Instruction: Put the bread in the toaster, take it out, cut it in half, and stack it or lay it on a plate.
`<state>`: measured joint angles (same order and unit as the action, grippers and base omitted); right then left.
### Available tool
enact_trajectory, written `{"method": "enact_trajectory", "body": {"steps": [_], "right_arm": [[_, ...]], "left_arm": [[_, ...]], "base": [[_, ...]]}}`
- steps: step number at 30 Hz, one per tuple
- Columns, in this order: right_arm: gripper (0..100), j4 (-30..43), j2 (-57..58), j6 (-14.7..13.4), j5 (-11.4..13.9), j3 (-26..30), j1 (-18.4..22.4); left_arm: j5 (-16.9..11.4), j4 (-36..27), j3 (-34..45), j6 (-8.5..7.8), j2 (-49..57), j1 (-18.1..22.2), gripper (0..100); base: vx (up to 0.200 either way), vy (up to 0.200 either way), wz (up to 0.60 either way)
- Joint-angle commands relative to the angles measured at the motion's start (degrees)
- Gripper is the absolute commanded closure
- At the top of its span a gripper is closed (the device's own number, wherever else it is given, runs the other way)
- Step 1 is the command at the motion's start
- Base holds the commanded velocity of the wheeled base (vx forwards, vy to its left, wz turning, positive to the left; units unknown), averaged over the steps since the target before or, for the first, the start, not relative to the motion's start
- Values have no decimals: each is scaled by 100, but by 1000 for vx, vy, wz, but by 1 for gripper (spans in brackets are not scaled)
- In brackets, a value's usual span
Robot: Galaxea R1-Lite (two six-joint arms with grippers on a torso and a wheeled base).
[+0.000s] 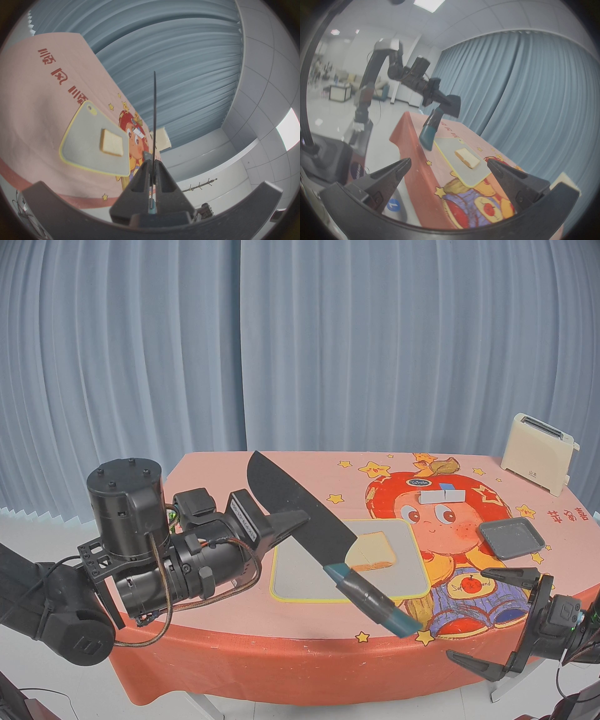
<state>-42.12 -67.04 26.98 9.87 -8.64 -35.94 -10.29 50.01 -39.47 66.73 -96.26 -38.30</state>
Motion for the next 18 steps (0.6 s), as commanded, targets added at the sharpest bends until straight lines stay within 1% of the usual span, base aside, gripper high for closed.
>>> {"method": "enact_trajectory", "body": {"steps": [1,2,3,5,6,7,8,9,10,11,12,13,14,15,16,18], "right_arm": [[0,327,-301,835,-662,-357,-80],[0,345,-301,985,-820,-384,-115],[0,371,-301,1257,-1049,-384,-229],[0,371,-310,1468,-1295,-322,-458],[0,371,-301,1547,-1506,-278,-563],[0,371,-301,1547,-1506,-278,-563],[0,371,-275,1600,-1954,-217,-722],[0,362,-275,1626,-2077,-208,-783],[0,353,-266,1811,-2526,-190,-1047],[0,336,-275,1960,-2886,-182,-1240],[0,336,-275,1960,-2886,-182,-1240],[0,310,-310,2110,-3492,-173,-1495],[0,310,-328,2163,-3800,-182,-1636],[0,310,-380,2198,-4222,-173,-1855],[0,301,-451,2207,-4538,-155,-2040],[0,266,-670,2180,-5329,-129,-2515]], "left_arm": [[194,747,-25,7,-701,156,100],[247,853,-34,15,-781,156,100],[317,1029,-34,15,-877,156,100],[343,1257,-25,59,-930,148,100],[343,1380,-8,77,-930,139,100],[343,1380,-8,77,-930,139,100],[343,1512,27,86,-930,148,100],[343,1538,27,86,-930,148,100],[352,1582,27,77,-939,156,100],[361,1600,27,77,-939,165,100],[361,1600,27,77,-939,165,100],[352,1609,10,77,-930,209,100],[352,1609,-8,77,-930,209,100],[352,1609,-25,77,-930,209,100],[352,1609,-34,77,-930,209,100],[352,1609,-43,86,-912,200,100]], "base": [[0,0,0],[0,0,0],[0,0,0],[0,0,0],[0,0,0],[0,0,0],[0,0,0],[0,0,0],[0,0,0],[0,0,0],[0,0,0],[0,0,0],[0,0,0],[0,0,0],[0,0,0],[0,0,0]]}}
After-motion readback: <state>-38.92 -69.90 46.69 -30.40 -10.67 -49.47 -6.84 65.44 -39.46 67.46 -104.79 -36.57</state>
